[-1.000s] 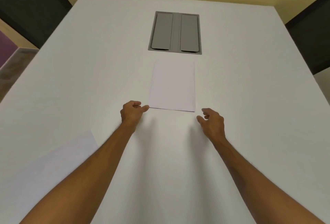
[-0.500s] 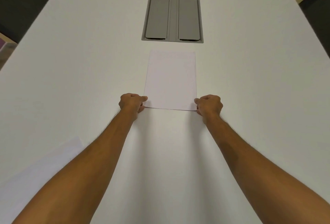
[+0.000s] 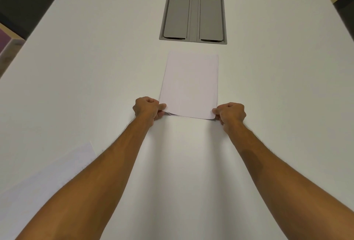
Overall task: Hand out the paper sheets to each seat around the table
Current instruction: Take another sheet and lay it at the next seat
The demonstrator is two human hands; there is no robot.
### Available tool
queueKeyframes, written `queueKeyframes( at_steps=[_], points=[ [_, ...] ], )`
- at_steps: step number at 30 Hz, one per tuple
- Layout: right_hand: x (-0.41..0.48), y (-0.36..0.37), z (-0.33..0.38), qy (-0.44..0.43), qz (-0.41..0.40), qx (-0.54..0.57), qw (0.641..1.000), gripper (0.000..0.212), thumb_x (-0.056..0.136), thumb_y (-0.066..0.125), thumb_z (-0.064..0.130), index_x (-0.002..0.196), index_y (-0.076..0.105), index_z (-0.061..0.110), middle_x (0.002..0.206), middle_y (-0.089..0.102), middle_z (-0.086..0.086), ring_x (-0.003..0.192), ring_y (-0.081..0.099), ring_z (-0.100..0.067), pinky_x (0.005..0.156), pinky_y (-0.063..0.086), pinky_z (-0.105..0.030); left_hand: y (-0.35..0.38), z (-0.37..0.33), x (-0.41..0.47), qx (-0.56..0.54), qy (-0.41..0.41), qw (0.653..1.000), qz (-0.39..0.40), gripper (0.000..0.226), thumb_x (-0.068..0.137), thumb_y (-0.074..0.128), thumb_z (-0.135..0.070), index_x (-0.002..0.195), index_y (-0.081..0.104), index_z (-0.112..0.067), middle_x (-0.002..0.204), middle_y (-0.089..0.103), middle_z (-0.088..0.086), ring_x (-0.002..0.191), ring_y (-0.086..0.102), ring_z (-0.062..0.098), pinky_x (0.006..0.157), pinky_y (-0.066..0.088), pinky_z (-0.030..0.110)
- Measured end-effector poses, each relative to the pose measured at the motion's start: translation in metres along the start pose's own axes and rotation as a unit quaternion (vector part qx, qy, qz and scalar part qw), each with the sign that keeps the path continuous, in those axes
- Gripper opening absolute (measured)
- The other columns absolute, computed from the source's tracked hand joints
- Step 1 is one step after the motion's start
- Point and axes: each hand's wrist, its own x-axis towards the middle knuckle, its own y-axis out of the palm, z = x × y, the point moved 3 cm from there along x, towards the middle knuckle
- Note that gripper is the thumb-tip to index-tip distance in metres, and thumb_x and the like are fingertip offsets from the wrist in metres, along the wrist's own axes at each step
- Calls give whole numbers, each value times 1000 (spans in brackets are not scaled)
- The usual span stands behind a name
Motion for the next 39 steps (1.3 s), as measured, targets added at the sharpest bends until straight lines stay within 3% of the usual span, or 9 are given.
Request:
queueKeyframes(
  at_steps=[6,10,16,19,23,27,30,33,39],
  points=[
    [-4,-2,2,-19,-3,-11,1000,18,72,75,-8,66,70,7,70,72,-8,62,73,-28,64,63,-35,-3,-3,-10,95,74,991,-51,13,75,84,-10,75,70,-11,82,76,11,70,76,30,72,65,41],
    [-6,-1,5,-20,-2,-11,1000,17,69,74,-7,64,71,9,72,73,-9,69,74,-31,72,64,-39,-3,-7,-17,160,130,976,-68,6,80,77,-17,81,76,-12,78,72,2,80,72,26,71,56,31],
    [-7,-1,5,-1,16,7,1000,13,69,77,-4,70,69,6,82,73,-15,64,66,-29,55,49,-28,-2,-4,-20,125,109,984,-61,10,81,81,-12,83,71,-8,84,76,12,59,74,23,59,62,29],
    [-7,0,6,5,28,8,1000,20,67,84,-1,67,66,8,75,69,-11,56,60,-25,54,48,-27,-2,-4,-21,129,110,984,-63,6,82,77,-12,84,72,-10,82,76,10,68,75,26,69,64,36],
    [-5,0,5,5,21,4,1000,22,67,80,-7,65,65,9,71,69,-11,55,58,-24,56,48,-28,-1,-8,-24,169,128,975,-70,7,80,72,-13,84,77,-12,80,71,0,76,65,22,72,54,30],
    [-3,1,3,-2,9,-5,1000,21,75,75,-5,64,64,9,65,67,-5,51,55,-20,56,48,-28,-1,-7,-22,145,108,982,-52,9,80,71,-12,87,76,-9,80,75,3,75,71,23,73,59,31],
    [-4,1,2,-25,-4,-18,1000,23,74,80,1,64,64,14,73,67,-2,61,60,-24,64,55,-32,1,-2,-19,98,77,992,-14,10,83,71,-5,93,71,-7,69,76,7,56,74,21,67,64,37],
    [-5,-3,1,-46,-22,-27,998,25,75,82,6,64,64,20,73,65,6,68,65,-22,73,57,-32,2,3,-18,53,47,997,14,10,83,75,-1,88,71,-9,83,77,10,55,75,19,67,65,37],
    [-5,-13,0,-38,-38,-29,998,21,77,81,8,65,67,17,72,68,3,64,65,-19,71,58,-34,3,15,-18,-28,8,999,34,16,84,75,3,96,73,-7,97,76,12,62,76,24,78,64,36]
  ],
)
